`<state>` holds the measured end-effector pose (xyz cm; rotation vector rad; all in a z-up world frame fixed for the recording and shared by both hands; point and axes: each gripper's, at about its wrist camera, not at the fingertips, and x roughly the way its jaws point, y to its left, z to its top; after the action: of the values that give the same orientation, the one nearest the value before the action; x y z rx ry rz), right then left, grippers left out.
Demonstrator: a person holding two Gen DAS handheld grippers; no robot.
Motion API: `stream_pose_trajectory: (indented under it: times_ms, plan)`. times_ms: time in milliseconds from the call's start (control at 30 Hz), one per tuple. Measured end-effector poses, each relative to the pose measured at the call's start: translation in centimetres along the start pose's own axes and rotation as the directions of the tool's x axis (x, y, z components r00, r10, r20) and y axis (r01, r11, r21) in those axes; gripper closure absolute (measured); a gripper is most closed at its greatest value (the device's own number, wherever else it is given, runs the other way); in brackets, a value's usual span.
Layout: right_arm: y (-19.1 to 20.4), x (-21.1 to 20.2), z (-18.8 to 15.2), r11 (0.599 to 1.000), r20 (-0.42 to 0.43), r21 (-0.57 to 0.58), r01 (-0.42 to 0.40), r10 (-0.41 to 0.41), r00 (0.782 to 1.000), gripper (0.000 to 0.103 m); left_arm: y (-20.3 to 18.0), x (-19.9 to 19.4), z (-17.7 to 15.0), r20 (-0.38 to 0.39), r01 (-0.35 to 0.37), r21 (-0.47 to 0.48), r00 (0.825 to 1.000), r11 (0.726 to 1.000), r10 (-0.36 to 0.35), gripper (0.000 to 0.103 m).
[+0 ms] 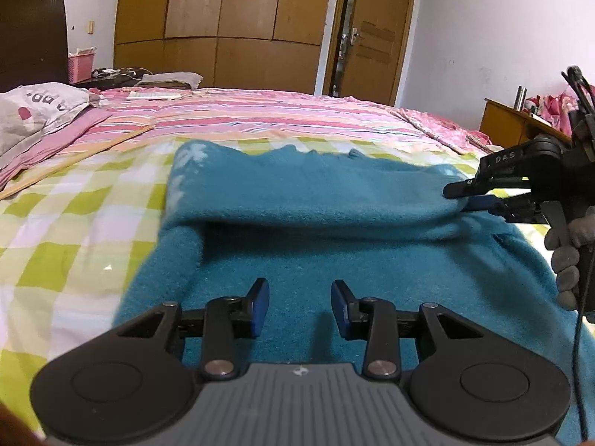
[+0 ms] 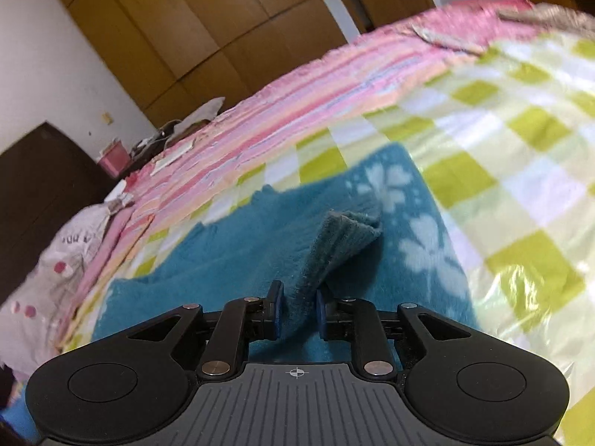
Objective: Fold small clothes
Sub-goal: 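Pull the sleeve cuff with the right gripper to straighten it across the body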
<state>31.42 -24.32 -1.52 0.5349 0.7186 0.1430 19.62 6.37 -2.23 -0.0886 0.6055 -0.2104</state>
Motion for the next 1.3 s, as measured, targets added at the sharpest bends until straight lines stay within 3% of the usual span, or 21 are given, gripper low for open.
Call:
stream_pose_trajectory:
  times_ms: [100,167,233,267,300,400,600,867,1033,1300]
  plan:
    - [-0.4,-0.1,0.2,0.997,0.023,0.058,-0.040,0.039,0.999,0.052,0.9,-0.1,0.3,0.015,-0.081,-0.037,0.997,0.996,0.081,0.059]
    - [0.2,0.2,0.1,0.999,0.030,0.032,-0.017,0.016,0.999,0.052,2.2,-0.1,0.5,0.008,-0.109,-0.098,0.994,0.989,0.110,0.058]
    - [1.4,0.5,-0.1,0.998,0.036,-0.043,0.049,-0.048,0.998,0.058,3.5,-0.2,0.5,-0.001,-0.095,-0.165,0.995,0.982,0.096,0.058]
    - [1.9,0.8,-0.2,0.994,0.035,-0.072,0.078,-0.076,0.997,0.067,3.9,-0.3,0.6,0.000,-0.085,-0.185,0.996,0.979,0.087,0.058]
    - [2.1,1.0,-0.2,0.992,0.036,-0.083,0.096,-0.093,0.995,0.075,3.9,-0.6,0.6,0.009,-0.081,-0.194,0.996,0.978,0.084,0.058]
    - [2.2,1.0,0.2,0.989,0.059,-0.087,0.123,-0.118,0.991,0.081,3.2,-1.3,0.8,0.043,-0.091,-0.144,0.994,0.985,0.098,0.057]
    - [3.1,2.4,0.0,0.947,0.075,-0.231,0.225,-0.213,0.974,0.082,2.7,-0.9,0.6,0.002,-0.108,-0.119,0.994,0.987,0.109,0.057]
    - [2.9,0.8,-0.4,0.952,0.041,-0.226,0.207,-0.203,0.978,0.077,2.4,-2.5,0.1,-0.020,-0.153,-0.093,0.988,0.984,0.152,0.057]
    - [3.3,-0.1,-1.0,0.935,0.037,-0.275,0.224,-0.223,0.974,0.064,2.5,-3.6,-0.5,-0.040,-0.178,-0.101,0.984,0.979,0.175,0.057]
    - [3.9,0.1,-1.4,0.907,0.029,-0.333,0.260,-0.265,0.964,0.064,2.2,-4.6,-1.7,-0.075,-0.215,-0.075,0.975,0.974,0.209,0.057]
